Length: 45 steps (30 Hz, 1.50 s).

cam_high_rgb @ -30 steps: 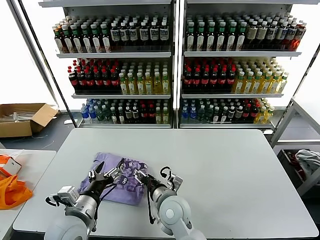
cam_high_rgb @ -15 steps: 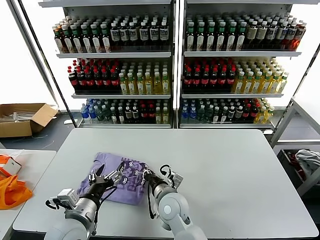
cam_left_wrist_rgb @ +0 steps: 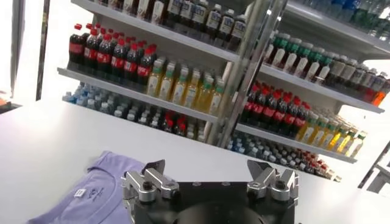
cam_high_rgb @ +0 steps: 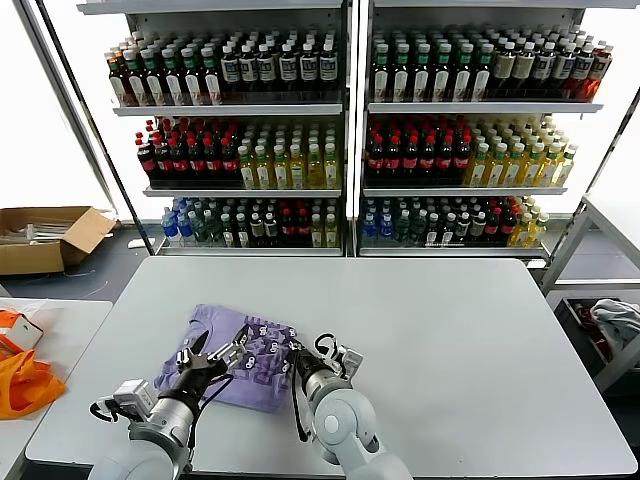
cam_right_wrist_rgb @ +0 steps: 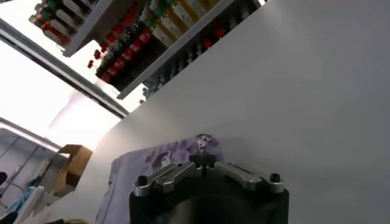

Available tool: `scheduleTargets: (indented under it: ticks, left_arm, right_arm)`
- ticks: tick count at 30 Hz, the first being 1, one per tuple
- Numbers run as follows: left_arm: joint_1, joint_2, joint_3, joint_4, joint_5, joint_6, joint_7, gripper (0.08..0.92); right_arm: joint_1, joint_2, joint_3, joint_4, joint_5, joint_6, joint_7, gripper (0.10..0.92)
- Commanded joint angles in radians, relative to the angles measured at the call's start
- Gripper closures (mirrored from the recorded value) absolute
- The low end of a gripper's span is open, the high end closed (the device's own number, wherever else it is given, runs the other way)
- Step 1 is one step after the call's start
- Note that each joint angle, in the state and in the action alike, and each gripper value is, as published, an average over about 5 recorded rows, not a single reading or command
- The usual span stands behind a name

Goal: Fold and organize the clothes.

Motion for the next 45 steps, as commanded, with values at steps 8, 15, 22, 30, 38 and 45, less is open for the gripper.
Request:
scheduleTargets:
  ticks: [8, 15, 22, 30, 38, 45]
  left_arm:
    - [-0.011, -0.023, 0.044, -0.001, 0.009, 0.001, 0.0, 0.177]
    - [-0.01, -0.025, 0.065, -0.008, 0.012, 0.003, -0.001, 0.177]
    - [0.007, -0.027, 0.067, -0.025, 0.015, 0.004, -0.001, 0.177]
    - [0.018, -0.031, 0.059, -0.031, 0.016, 0.005, -0.001, 0.177]
    - [0.012, -0.047, 0.068, -0.011, 0.02, 0.007, 0.0, 0.177]
    - [0.006, -0.06, 0.086, 0.004, 0.028, 0.01, 0.002, 0.177]
  right_arm:
    - [-0.063, -0.42, 0.178, 0.215, -0.012, -0.141, -0.044, 0.917]
    - [0.055, -0.507, 0.2, 0.083, -0.192, -0.146, -0.181, 0.917]
    - [0.189, -0.514, 0.176, -0.071, -0.292, -0.147, -0.261, 0.917]
    - [0.173, -0.493, 0.17, -0.092, -0.429, -0.147, -0.3, 0.916]
    - [0.023, -0.451, 0.213, 0.214, -0.533, -0.145, -0.305, 0.757]
    - [-0.068, -0.424, 0.137, 0.331, -0.525, -0.146, -0.277, 0.549]
